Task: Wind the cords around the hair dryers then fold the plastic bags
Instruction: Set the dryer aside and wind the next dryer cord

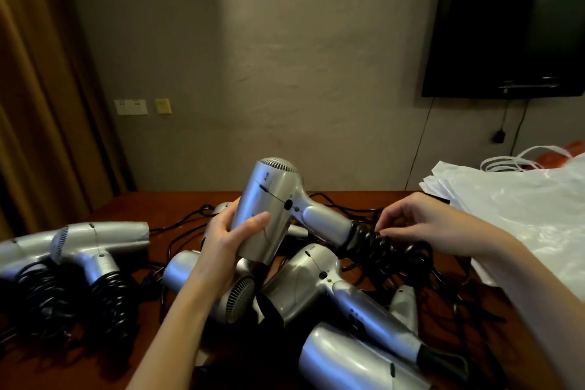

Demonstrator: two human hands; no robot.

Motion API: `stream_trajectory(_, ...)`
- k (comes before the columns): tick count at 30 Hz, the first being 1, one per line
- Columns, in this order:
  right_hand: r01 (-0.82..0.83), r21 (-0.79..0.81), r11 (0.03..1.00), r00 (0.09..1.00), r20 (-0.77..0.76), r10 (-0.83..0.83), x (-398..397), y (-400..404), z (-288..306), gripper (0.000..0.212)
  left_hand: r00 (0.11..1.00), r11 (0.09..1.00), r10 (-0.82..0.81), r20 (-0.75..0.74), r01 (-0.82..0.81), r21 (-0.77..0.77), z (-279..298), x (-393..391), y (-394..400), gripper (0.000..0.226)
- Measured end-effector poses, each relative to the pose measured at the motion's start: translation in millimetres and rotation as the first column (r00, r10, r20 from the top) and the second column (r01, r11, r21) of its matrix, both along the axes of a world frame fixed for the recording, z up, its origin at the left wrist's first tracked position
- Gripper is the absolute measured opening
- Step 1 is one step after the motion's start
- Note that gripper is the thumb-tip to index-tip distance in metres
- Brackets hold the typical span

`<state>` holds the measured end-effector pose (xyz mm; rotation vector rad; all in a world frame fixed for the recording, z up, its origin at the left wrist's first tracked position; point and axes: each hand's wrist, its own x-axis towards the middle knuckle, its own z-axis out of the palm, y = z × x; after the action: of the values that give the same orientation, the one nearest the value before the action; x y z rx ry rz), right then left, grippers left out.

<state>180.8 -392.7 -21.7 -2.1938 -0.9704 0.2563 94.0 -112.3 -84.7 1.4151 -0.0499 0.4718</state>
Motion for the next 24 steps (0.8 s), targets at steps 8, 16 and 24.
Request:
stream_trajectory(8,0.47,-0.221,0.855,0.795,0.527,-0.301,-11,15,-1,0.043,1.0,0.993,0.022,0.01,-0.023,0.119,0,0,-1,0.052)
stream_trajectory(16,0.218,0.244,0.945,0.938,-0.318,-0.134,-17,11,9,0.011,0.992,0.978,0.118,0.05,-0.125,0.166,-1,1,1,0.054)
stream_trajectory(24,0.279,0.267,0.923,0.939,-0.278,-0.203,-26,30,4,0.019,0.983,0.969,0.151,0.105,-0.169,0.181,2,-1,-4,0.055)
